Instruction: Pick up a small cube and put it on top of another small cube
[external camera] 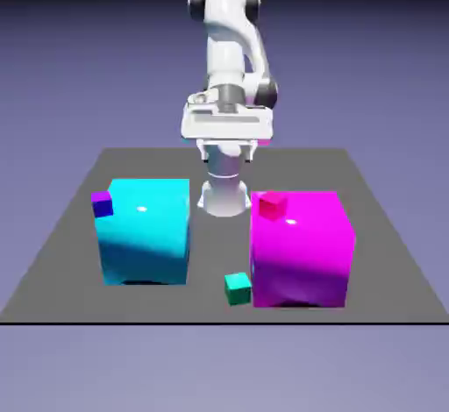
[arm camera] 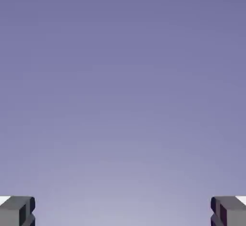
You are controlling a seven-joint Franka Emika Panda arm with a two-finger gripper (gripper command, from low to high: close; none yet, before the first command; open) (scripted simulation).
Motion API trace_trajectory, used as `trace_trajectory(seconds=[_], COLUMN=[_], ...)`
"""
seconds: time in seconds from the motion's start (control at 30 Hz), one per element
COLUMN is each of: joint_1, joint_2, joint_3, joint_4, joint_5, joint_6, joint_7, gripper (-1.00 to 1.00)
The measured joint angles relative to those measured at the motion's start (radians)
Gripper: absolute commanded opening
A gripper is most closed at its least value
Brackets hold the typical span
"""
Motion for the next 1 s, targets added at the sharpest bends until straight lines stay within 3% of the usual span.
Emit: trace_trajectory(seconds=[0.4,0.83,1.0], joint_1=[-0.233,-0.511,-0.505], joint_2=[0.434,0.878,0.965], joint_3=[0.211,0.405,0.411], joint_4=[0.309,0.421,0.411], joint_5=[0.315,0.491,0.491], joint_6=[-0.311,-0.589,-0.524], joint_7=[0.266,0.831,0.864], gripper=[1.00,1.00,1.00])
